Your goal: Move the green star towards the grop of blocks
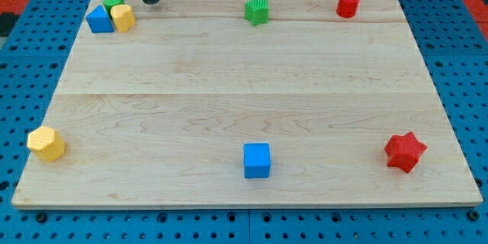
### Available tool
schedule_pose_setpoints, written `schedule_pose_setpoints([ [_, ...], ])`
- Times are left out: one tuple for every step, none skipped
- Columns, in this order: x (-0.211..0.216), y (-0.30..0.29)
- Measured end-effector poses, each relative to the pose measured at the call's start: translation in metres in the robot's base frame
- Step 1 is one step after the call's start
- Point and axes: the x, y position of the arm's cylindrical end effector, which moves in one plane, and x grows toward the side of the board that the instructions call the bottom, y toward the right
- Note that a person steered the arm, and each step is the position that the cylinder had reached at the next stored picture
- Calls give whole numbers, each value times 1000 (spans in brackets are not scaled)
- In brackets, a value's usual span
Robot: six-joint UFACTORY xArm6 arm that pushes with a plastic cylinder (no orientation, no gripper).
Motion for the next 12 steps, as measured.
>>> schedule_pose_setpoints([
  [0,-1],
  [-1,9],
  [-27,60],
  [-27,92],
  [-28,139],
  [-27,175],
  [-27,254],
  [-8,293],
  [36,280],
  [43,229],
  [22,192],
  [-5,166],
])
